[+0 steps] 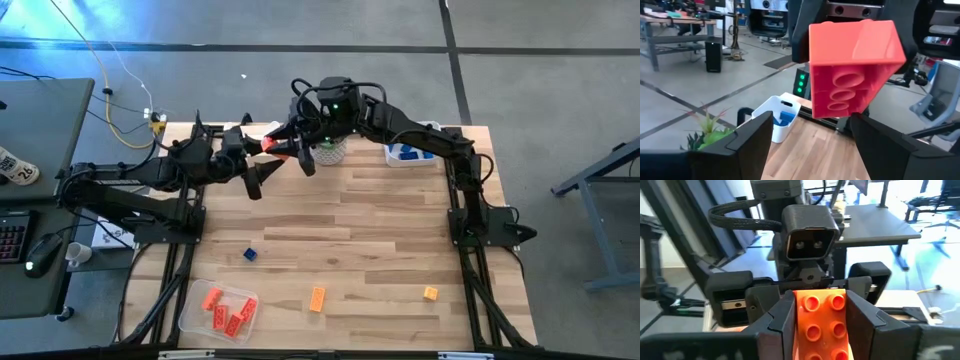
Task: Sort & place blocks by color
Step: Put the orange game piece into the transparent bin
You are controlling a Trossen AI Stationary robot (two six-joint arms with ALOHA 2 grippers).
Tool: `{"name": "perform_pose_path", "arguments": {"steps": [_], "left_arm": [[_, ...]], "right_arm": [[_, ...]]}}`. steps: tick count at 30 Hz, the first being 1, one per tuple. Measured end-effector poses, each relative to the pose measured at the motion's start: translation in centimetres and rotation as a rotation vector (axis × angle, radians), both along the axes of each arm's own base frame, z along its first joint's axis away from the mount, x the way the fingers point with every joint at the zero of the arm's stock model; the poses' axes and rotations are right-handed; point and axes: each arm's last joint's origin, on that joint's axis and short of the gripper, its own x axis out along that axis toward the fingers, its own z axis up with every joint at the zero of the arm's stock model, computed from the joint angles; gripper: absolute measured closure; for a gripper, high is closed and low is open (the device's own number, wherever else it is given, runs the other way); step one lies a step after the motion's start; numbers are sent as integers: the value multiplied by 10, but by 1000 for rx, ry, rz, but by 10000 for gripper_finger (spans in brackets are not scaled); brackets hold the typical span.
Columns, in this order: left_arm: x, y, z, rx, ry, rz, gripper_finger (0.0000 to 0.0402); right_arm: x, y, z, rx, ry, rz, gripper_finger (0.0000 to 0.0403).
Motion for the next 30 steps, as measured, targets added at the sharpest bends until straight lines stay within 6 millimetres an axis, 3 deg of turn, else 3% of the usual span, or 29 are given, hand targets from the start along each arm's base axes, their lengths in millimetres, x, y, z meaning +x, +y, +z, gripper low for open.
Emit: {"name": "perform_pose_path", "arguments": {"steps": [11, 20, 30], "left_arm": [[-2, 10, -3, 11, 36, -20, 144], [-5, 18, -9, -26, 93, -11, 145], [-5, 21, 0, -18, -4, 7, 144]], "right_arm": [[1, -1, -2, -27, 12, -43, 293], [1, -6, -8, -80, 68, -182, 293], [3, 4, -9, -78, 78, -186, 293]]}}
